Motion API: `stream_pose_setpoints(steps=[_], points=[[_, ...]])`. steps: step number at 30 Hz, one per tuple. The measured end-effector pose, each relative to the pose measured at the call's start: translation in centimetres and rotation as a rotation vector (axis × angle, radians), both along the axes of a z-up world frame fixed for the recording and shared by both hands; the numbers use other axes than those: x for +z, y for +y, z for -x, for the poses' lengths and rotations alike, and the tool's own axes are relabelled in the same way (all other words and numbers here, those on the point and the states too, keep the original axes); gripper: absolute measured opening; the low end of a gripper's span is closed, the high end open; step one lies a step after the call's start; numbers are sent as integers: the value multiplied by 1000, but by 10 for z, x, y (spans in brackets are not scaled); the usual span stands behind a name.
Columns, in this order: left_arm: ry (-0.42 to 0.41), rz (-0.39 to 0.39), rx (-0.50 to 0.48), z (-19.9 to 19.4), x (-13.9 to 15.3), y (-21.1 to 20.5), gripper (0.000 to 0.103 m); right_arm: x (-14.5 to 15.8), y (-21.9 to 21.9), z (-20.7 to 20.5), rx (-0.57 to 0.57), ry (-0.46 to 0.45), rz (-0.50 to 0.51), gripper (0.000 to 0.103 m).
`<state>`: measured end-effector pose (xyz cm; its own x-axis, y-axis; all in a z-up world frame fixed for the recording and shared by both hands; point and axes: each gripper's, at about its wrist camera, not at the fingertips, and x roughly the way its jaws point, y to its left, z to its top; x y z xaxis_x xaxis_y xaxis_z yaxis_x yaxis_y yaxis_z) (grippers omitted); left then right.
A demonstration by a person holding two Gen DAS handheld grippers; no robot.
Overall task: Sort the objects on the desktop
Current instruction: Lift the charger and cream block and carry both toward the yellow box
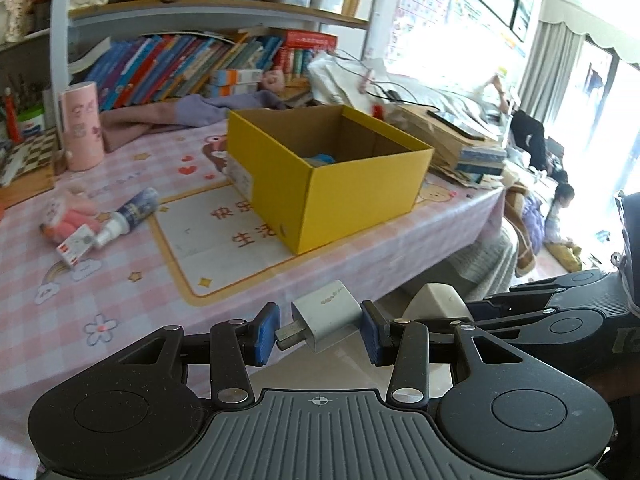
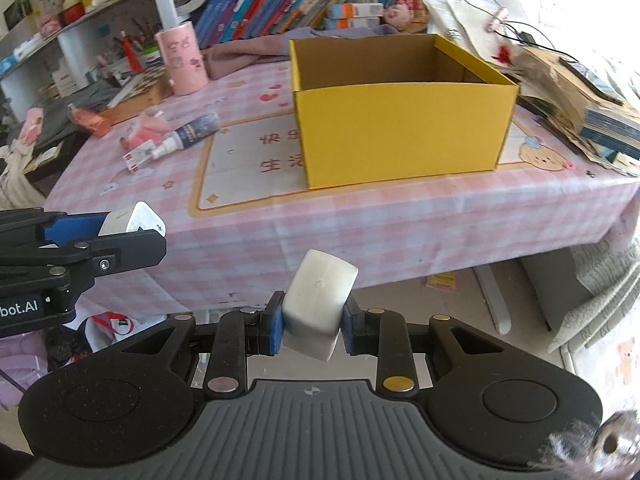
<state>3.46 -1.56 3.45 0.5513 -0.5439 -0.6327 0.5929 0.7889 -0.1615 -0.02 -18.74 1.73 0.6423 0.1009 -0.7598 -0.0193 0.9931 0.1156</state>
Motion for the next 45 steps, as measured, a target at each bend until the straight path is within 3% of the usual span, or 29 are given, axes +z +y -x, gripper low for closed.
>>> stream_pose_setpoints(steps=[12,45], points=[[-16,-4,-87,-8,0,-28,42,1,-19,-1,-55,-1,28,26],[0,-43,-176,-38,-8,-108,42,-7,-93,-40,-92,38,1,25]])
